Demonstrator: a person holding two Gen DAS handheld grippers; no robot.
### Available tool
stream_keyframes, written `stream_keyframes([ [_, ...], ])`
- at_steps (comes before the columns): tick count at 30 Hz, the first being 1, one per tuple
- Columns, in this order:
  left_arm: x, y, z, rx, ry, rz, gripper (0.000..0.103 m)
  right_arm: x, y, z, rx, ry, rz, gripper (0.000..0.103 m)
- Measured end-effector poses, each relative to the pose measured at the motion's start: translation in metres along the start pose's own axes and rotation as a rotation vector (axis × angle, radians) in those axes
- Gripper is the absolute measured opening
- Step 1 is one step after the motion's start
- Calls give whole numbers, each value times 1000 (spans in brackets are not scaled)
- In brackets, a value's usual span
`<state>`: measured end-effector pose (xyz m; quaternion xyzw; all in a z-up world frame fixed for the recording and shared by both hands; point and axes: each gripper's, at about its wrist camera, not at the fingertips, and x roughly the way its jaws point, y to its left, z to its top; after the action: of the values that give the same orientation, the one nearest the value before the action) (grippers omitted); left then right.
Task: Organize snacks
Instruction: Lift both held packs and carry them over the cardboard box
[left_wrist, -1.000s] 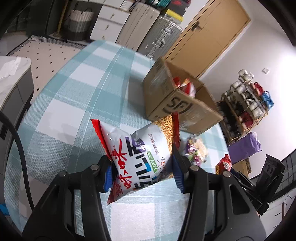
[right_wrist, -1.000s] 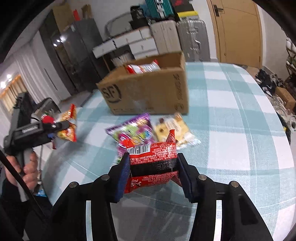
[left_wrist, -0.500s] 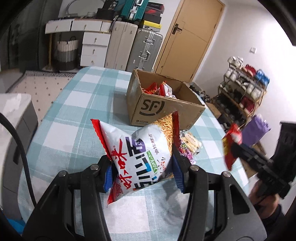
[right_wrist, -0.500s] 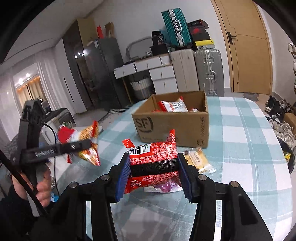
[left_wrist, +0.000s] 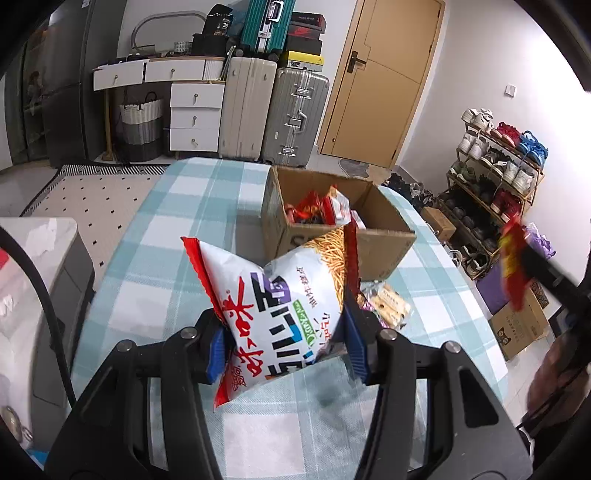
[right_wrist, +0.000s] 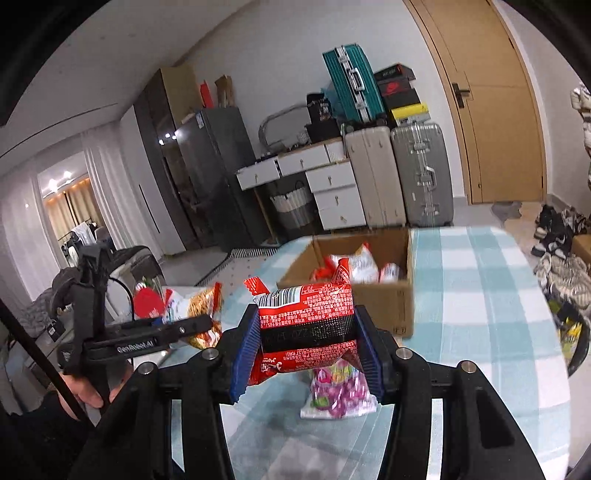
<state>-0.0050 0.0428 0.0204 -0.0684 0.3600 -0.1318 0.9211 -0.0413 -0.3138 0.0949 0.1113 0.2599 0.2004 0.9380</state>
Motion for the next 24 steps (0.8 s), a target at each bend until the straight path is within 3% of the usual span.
stream_keyframes([
  [8,-19,-4,67,29,-14,-8,49,-21,19,79,-35,-77,62,50],
  [12,-23,-7,115,31,-17,-21,49,-7,22,125,-88,-65,52,50],
  [15,-20,-12,149,44,-18,-21,49,8,8,154,-16,-58,73,50],
  [24,56,-29,212,3,72,-46,49,68,-36,210,122,-24,22,50],
])
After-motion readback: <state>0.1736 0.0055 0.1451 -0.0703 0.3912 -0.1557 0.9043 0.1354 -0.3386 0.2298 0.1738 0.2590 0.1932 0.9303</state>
